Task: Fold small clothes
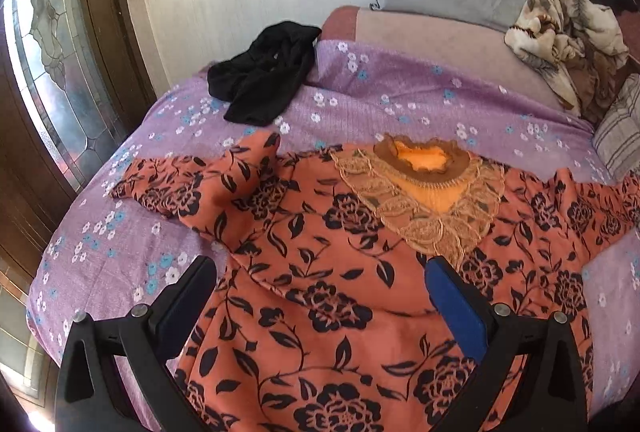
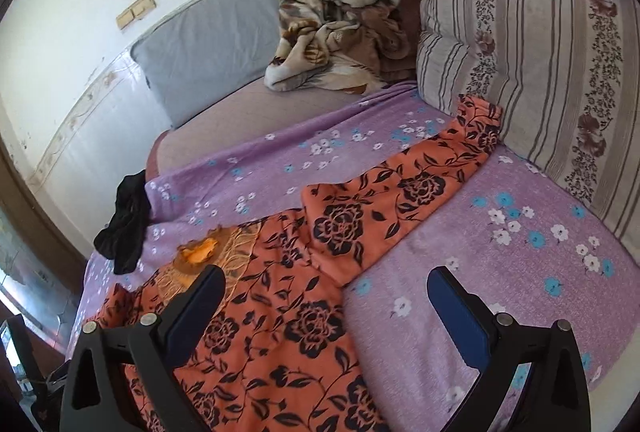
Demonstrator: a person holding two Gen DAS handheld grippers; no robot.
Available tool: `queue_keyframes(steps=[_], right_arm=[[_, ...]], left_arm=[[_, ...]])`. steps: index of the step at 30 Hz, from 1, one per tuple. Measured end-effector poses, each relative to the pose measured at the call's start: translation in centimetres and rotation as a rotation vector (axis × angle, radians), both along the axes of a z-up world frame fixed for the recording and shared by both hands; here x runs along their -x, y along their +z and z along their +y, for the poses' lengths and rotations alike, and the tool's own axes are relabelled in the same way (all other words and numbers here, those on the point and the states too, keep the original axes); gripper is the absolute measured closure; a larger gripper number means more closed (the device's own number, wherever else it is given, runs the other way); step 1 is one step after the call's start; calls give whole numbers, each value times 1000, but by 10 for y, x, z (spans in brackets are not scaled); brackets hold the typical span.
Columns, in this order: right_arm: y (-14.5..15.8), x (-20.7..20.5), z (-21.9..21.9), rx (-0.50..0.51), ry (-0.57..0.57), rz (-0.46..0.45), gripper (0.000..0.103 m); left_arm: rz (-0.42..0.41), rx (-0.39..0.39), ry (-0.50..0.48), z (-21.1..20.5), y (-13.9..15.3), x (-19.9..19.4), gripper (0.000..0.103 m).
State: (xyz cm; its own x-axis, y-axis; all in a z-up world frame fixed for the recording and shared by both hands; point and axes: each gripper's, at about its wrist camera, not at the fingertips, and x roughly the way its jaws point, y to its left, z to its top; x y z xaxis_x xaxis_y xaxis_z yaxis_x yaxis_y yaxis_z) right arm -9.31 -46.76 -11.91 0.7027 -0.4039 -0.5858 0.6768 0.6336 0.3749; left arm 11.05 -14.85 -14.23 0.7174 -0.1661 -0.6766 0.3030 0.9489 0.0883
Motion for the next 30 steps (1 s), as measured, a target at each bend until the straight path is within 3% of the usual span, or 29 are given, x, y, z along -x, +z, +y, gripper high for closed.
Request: queue_keyframes(steps=[5,9,11,14,16,18,22,24,25,30], right_arm=[[9,-23,21,165,40,30,1],[0,-45,15,176,99,57,1],[-10,-51,-5,149,71,48,1],[-33,-68,-44,120,14,139,1],[-51,-73,-81,38,-37,182,1],[-68,-69,-125,-88,-100,169,1],[-95,-44,-210,-284,-235,3,6],[-116,-26,-244,-393,-298,-107,24],[-126,-17,-258,-444,-335,-139,27],[-154,5,-302,-468,-478,-128,30]], left_arm=[[-94,-1,-29,0,8,-1,0],[-120,-67,-101,-8,-6,2,0],[-103,-91,-113,-11,-18,-1,0],[-16,-93,-95,-11,-37,-15,0],[49,-87,-75,-10,-49,-27,0],[95,-88,-50,-8,-59,-36,0],[123,-103,-36,-9,-73,-43,0],[118,-119,-50,-12,-75,-41,0],[112,-127,-60,-14,-77,-40,0],[123,-157,-96,-25,-85,-40,0]])
